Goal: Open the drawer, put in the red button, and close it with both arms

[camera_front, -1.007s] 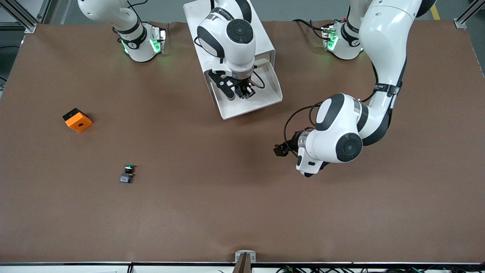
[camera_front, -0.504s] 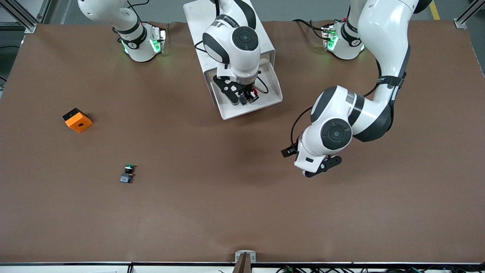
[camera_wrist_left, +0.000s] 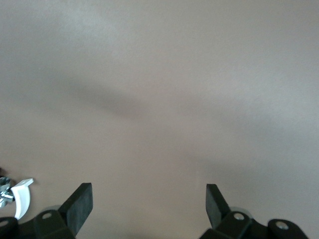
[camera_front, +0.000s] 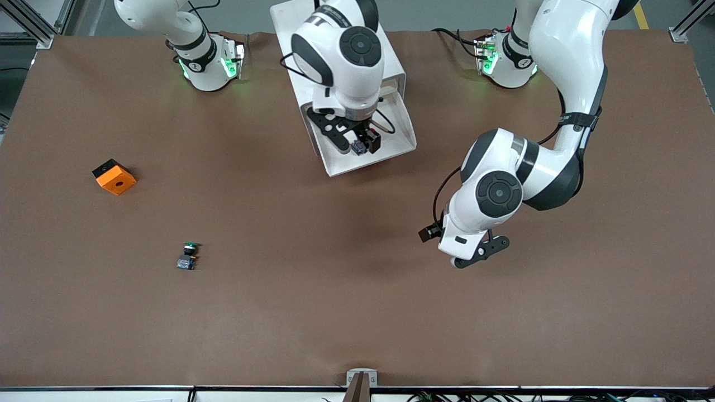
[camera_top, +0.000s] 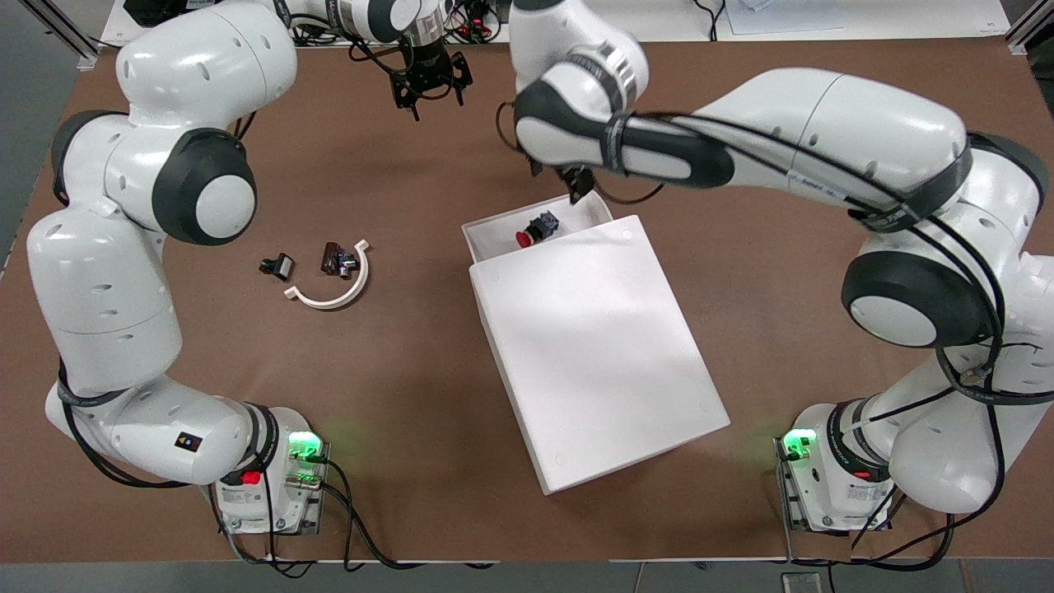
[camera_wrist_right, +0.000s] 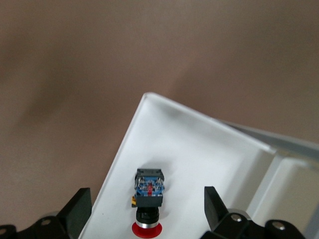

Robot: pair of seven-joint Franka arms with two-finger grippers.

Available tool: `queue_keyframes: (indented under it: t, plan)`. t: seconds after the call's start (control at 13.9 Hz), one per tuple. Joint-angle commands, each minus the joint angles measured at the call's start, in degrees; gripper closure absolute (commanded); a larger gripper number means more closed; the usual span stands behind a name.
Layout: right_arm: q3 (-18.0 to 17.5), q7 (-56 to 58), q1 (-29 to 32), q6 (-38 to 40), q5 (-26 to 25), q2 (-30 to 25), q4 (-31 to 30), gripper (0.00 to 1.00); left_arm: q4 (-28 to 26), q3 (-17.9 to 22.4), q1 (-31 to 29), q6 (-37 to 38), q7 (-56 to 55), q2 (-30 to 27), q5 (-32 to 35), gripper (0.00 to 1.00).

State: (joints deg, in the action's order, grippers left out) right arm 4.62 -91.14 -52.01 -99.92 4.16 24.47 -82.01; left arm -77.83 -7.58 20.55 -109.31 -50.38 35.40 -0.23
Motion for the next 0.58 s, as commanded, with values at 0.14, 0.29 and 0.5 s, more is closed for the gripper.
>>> queue_keyframes:
  t: [0.14, 0.29, 0.5]
  plan:
    - [-0.22, 28.41, 12.34, 9.29, 1.38, -6.17, 5.1, 0.0, -1.18, -0.16, 0.1, -4.5, -0.33, -0.77, 0.67, 0.0]
    - [-0.22, 38.97, 18.76, 13.15, 1.03, -8.81, 5.1, 0.0, -3.8, -0.33, 0.45, -9.31, -2.95, -1.56, 0.49, 0.0]
    - [0.83, 58.12, 27.2, 15.79, -0.46, -10.58, 5.19, 0.0, -9.43, -1.03, 3.77, -14.52, -6.57, -2.96, 1.19, 0.0]
